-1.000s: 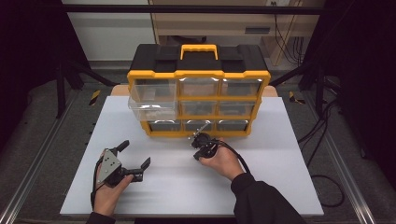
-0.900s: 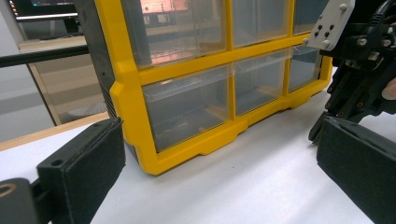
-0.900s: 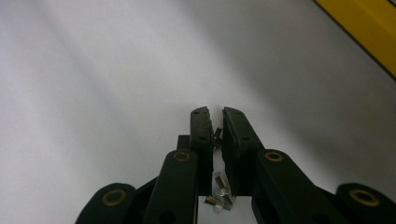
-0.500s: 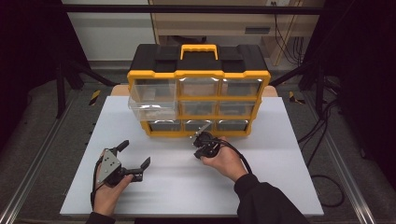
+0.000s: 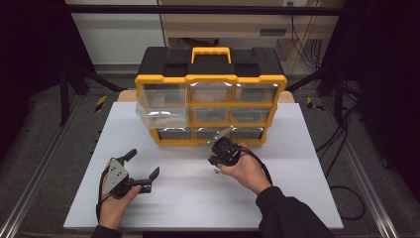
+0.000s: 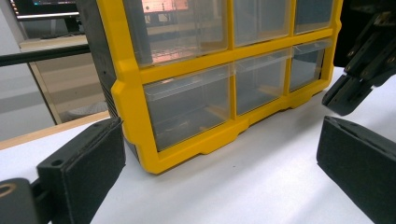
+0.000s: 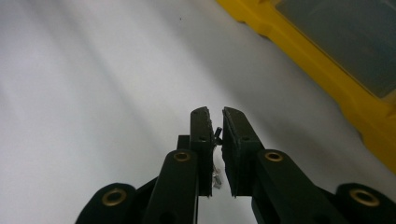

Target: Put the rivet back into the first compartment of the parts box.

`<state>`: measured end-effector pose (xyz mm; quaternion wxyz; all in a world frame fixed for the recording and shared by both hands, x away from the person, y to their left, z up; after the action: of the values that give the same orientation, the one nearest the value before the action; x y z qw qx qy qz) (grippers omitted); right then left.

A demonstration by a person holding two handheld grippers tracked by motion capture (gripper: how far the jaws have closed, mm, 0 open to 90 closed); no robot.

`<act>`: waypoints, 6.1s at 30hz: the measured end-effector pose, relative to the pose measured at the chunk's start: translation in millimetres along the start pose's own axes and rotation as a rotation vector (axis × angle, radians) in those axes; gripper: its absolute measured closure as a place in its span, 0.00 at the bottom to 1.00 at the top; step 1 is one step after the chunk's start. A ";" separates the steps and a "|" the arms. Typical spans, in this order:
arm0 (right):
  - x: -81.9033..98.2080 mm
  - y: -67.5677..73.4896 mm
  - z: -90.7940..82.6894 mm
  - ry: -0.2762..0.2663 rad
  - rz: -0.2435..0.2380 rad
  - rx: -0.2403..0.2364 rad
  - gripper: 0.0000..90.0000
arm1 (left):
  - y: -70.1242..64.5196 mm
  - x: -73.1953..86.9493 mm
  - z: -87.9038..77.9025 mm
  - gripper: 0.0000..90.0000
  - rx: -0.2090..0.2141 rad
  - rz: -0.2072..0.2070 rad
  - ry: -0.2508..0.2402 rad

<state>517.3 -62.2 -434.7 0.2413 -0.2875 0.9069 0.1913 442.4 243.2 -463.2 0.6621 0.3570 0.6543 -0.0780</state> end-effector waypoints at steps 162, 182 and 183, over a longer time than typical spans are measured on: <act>-100.6 58.2 -183.1 -0.427 -0.127 -0.098 0.91 | 1.0 1.2 -0.9 0.01 0.011 -0.040 0.003; -118.6 63.5 -187.6 -0.431 -0.131 -0.094 0.91 | 1.8 0.8 -0.9 0.01 0.013 -0.055 -0.016; -120.2 64.2 -186.3 -0.432 -0.133 -0.095 0.91 | 2.1 0.6 -1.1 0.01 0.012 -0.063 -0.021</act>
<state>503.2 -52.2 -204.5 0.4280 -0.3099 0.8034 0.2745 442.8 245.6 -462.9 0.6638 0.3395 0.6578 -0.1063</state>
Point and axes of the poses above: each handheld gripper's, and its own axes: z roughly forward along the jaws, x roughly out of its underside, y roughly to its left, the point moved 2 cm from there along z, roughly forward along the jaws, and after that the axes turned 15 degrees about z, right-handed, at the moved point
